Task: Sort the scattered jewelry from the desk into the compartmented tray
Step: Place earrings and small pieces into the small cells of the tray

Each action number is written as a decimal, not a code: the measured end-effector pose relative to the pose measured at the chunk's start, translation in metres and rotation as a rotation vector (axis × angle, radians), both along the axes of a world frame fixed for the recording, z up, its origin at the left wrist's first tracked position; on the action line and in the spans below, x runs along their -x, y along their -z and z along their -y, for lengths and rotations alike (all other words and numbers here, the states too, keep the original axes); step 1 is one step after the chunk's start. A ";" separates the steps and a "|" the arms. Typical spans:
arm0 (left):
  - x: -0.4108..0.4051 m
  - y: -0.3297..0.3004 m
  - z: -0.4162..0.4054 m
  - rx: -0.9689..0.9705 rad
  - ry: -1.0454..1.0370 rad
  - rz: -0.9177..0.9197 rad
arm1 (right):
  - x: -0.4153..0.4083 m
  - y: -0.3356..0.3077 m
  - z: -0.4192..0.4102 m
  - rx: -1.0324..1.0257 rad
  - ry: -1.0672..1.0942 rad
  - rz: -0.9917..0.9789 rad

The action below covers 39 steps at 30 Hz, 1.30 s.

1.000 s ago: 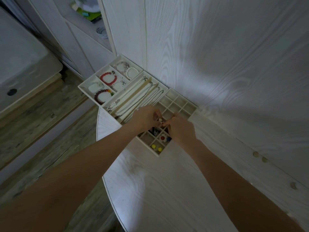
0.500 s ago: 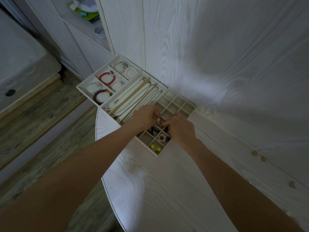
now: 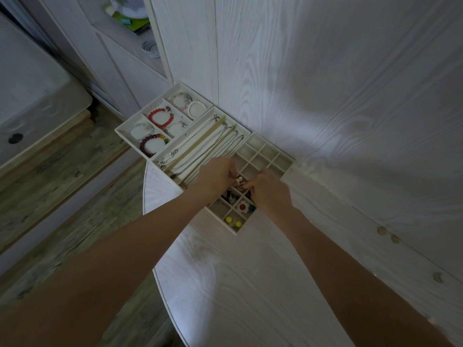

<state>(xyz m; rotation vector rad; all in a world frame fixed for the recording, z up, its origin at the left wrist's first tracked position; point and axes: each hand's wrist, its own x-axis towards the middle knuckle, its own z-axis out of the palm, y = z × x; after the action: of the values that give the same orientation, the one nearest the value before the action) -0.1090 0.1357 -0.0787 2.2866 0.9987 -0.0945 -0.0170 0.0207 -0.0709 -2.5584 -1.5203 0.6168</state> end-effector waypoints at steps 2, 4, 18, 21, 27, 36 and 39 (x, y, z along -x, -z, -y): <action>0.001 -0.001 0.001 -0.030 0.001 -0.008 | 0.000 0.000 0.000 -0.003 -0.001 -0.008; 0.002 -0.001 0.002 -0.035 0.002 0.002 | 0.000 0.002 -0.001 -0.022 0.005 -0.015; -0.005 -0.002 0.006 -0.051 0.014 -0.116 | -0.004 0.005 -0.024 -0.153 0.010 0.022; -0.009 -0.004 0.008 -0.005 -0.040 -0.150 | -0.008 0.008 -0.029 -0.115 -0.035 -0.007; -0.023 -0.007 0.013 -0.041 -0.169 -0.221 | -0.013 -0.002 -0.050 0.101 -0.119 0.058; -0.013 0.005 0.006 -0.004 -0.204 -0.125 | -0.016 -0.012 -0.065 0.150 -0.203 0.086; -0.008 0.005 0.005 0.027 -0.179 -0.090 | -0.013 -0.006 -0.056 0.008 -0.172 0.147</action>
<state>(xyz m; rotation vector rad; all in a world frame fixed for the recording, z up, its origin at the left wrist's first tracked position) -0.1009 0.1305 -0.0841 2.1742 1.2361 -0.1356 -0.0040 0.0766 -0.0648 -2.5476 -1.8026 0.4602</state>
